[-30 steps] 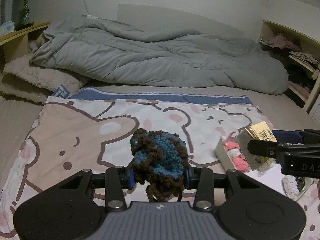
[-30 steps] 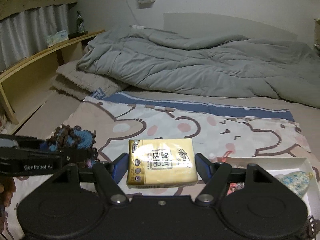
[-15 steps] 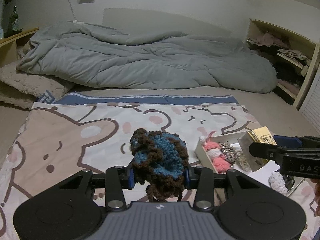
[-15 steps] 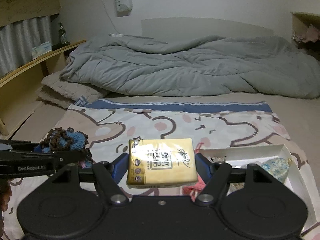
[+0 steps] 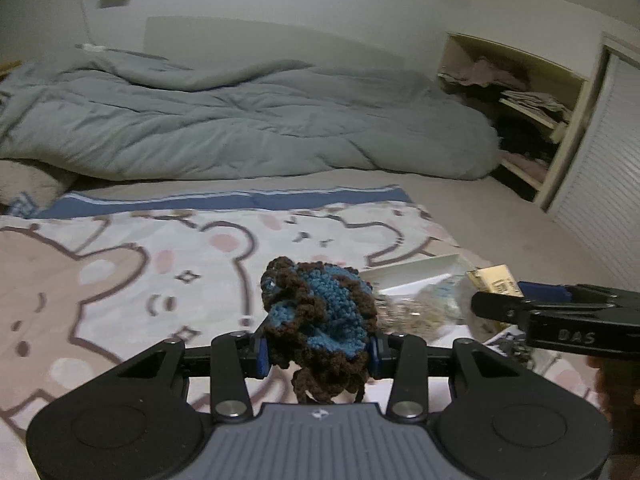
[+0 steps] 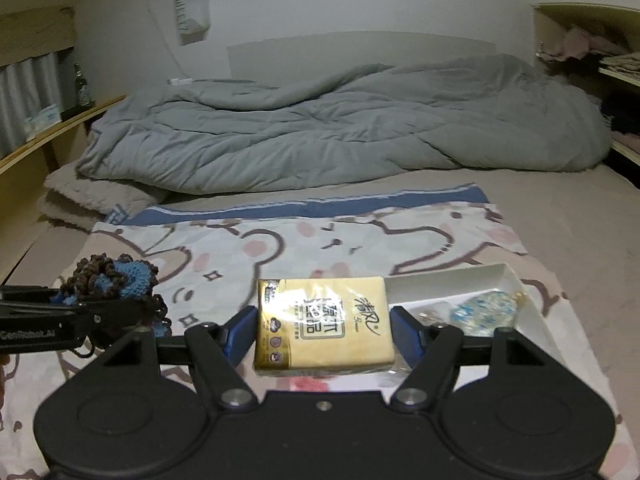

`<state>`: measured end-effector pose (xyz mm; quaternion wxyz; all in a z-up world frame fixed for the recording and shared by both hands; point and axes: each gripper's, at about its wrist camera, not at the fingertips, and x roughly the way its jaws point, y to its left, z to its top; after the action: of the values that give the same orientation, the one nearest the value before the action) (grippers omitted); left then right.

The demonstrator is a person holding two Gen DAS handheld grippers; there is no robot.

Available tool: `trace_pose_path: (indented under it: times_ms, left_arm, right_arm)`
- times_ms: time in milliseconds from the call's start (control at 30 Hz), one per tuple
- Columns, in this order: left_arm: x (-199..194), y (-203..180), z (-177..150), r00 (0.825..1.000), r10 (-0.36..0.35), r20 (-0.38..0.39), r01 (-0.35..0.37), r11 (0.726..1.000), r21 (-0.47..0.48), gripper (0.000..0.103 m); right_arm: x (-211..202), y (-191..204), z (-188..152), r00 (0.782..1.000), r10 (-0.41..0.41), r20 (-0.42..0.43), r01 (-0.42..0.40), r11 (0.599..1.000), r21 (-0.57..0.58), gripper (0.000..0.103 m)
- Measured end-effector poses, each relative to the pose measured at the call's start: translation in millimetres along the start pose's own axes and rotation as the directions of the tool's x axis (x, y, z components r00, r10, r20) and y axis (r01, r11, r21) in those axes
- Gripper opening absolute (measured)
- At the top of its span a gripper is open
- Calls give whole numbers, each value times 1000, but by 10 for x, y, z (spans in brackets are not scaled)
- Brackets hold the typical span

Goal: Organize objects
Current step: 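Carry the scrunchie and tissue pack in both tools over the box, then lower the scrunchie and tissue pack into the box and open both tools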

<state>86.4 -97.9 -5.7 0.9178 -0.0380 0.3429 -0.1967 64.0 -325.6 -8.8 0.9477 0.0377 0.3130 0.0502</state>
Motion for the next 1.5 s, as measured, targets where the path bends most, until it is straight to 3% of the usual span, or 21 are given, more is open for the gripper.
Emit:
trace_pose_path:
  times_ms: [300, 667, 867, 1100, 1267, 1333, 1500]
  left_arm:
    - [360, -419, -106, 988, -133, -79, 133, 991, 1, 43]
    - [806, -779, -389, 955, -189, -229, 208, 976, 62, 43]
    - [1050, -833, -544, 945, -146, -294, 183, 978, 101, 43]
    - [1152, -815, -567, 949, -99, -299, 146, 980, 139, 45]
    - [1174, -830, -578, 942, -72, -328, 132, 977, 166, 59]
    - [1175, -834, -583, 941, -65, -332, 128, 977, 172, 62]
    - [1150, -839, -576, 942, -62, -329, 126, 976, 176, 63]
  right_arm:
    - [56, -387, -152, 998, -46, -53, 48, 998, 38, 72]
    - [268, -695, -433, 981, -15, -192, 39, 992, 123, 72]
    - [450, -767, -587, 963, 6, -268, 35, 988, 147, 72]
    - [607, -758, -668, 947, -21, -321, 58, 993, 106, 72]
    - [685, -772, -698, 935, -24, -353, 63, 993, 98, 76]
    - [687, -781, -704, 934, -27, -357, 68, 992, 104, 83]
    - [643, -790, -680, 939, -32, -341, 75, 991, 114, 84]
